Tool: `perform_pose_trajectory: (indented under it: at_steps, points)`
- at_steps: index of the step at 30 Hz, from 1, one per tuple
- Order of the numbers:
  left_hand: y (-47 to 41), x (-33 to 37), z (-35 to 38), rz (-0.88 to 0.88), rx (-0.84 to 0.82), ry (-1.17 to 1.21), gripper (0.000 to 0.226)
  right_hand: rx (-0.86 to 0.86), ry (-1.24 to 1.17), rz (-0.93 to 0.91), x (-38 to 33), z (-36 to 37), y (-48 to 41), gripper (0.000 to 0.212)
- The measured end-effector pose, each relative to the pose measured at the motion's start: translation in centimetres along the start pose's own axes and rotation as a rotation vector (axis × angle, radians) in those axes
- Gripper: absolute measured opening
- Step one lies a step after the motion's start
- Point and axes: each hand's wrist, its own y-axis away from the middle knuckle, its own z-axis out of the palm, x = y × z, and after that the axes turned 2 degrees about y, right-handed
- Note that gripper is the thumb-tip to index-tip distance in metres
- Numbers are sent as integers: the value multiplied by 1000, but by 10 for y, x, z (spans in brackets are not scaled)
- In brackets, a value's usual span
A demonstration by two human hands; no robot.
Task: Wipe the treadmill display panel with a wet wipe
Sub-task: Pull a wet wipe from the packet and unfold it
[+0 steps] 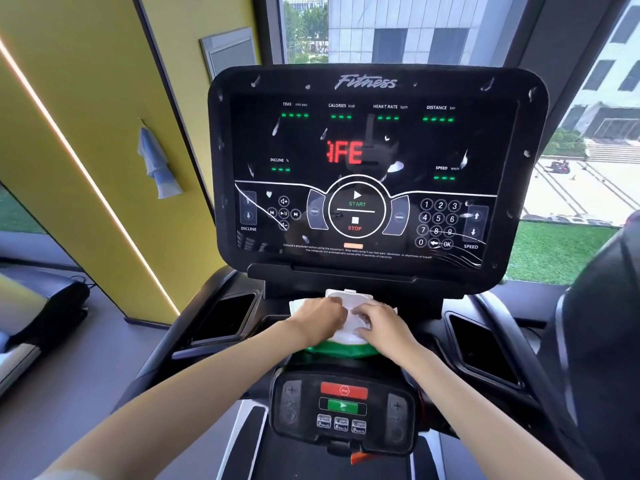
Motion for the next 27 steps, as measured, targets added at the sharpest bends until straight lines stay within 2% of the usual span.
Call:
perform_pose_trajectory:
  at_steps: [3, 8, 12, 14, 18, 19, 21, 23, 27]
  points:
    - [-4, 11, -5, -8, -35, -99, 28, 7, 11, -14, 0, 1, -1, 38]
    - [-6, 18, -10, 178, -44, -377, 33, 14, 18, -18, 0, 3, 0, 31]
    - [-10, 20, -11, 335, -71, -567, 26, -7, 6, 1, 1, 4, 0, 7]
    - [-13, 19, -14, 374, -62, -601, 26, -29, 13, 15, 0, 1, 0, 5]
    - [-19, 13, -10, 299, -34, -472, 27, -56, 19, 4, -1, -1, 1, 32]
    - [-20, 11, -9, 267, -32, -418, 28, -55, 9, 3, -1, -1, 1, 27]
    - [-20, 8, -6, 200, -22, -307, 26, -50, 13, -1, 2, 0, 1, 3]
    - [-19, 4, -6, 148, -29, -192, 23, -45, 8, -8, 4, 1, 0, 16]
    - [-18, -1, -3, 33, -99, 46, 19, -24, -11, 7, 3, 2, 0, 20]
